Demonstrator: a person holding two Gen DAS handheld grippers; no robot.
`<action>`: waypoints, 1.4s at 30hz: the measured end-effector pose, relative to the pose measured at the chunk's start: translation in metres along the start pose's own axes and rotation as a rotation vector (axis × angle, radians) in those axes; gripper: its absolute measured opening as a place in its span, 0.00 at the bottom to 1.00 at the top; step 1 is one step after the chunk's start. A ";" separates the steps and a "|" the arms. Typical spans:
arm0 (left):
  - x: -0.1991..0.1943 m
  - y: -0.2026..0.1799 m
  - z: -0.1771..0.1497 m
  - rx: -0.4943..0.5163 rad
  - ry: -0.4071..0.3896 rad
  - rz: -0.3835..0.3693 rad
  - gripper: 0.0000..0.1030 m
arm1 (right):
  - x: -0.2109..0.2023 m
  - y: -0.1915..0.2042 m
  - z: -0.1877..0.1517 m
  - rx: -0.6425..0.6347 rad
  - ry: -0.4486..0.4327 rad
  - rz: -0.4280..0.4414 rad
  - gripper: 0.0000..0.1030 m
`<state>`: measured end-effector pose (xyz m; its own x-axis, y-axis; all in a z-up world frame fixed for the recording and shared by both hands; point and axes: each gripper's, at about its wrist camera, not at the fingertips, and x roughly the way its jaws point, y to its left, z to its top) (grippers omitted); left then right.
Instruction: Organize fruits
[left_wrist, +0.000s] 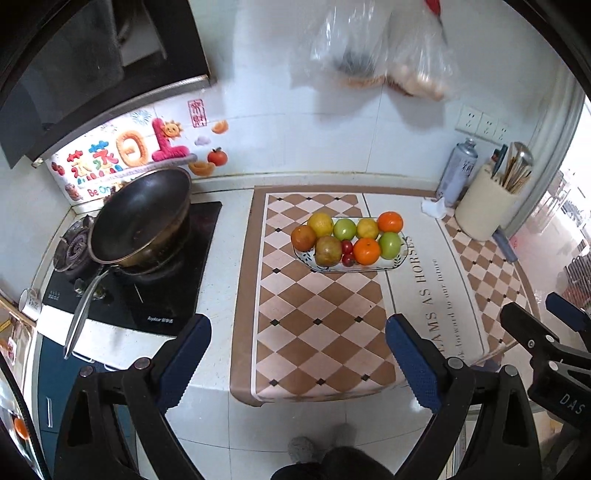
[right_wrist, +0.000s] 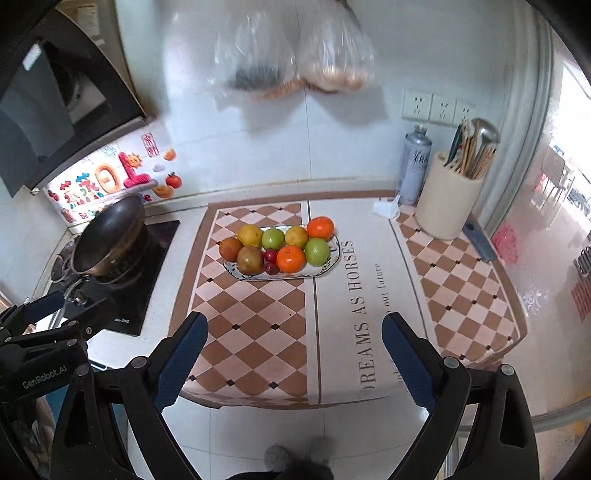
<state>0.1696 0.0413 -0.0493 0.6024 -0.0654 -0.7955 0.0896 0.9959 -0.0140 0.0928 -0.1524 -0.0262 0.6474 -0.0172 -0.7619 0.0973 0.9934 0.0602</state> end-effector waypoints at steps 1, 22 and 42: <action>-0.006 0.000 -0.003 -0.002 -0.007 -0.007 0.94 | -0.010 0.000 -0.003 -0.002 -0.012 0.003 0.95; -0.095 -0.021 -0.040 -0.017 -0.112 0.004 0.94 | -0.109 -0.013 -0.028 -0.030 -0.101 0.070 0.95; -0.032 -0.023 0.003 -0.059 -0.079 0.067 0.94 | -0.011 -0.029 0.031 -0.025 -0.035 0.044 0.96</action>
<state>0.1506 0.0198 -0.0223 0.6664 -0.0012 -0.7456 0.0022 1.0000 0.0003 0.1064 -0.1849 0.0004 0.6769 0.0231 -0.7357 0.0497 0.9958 0.0770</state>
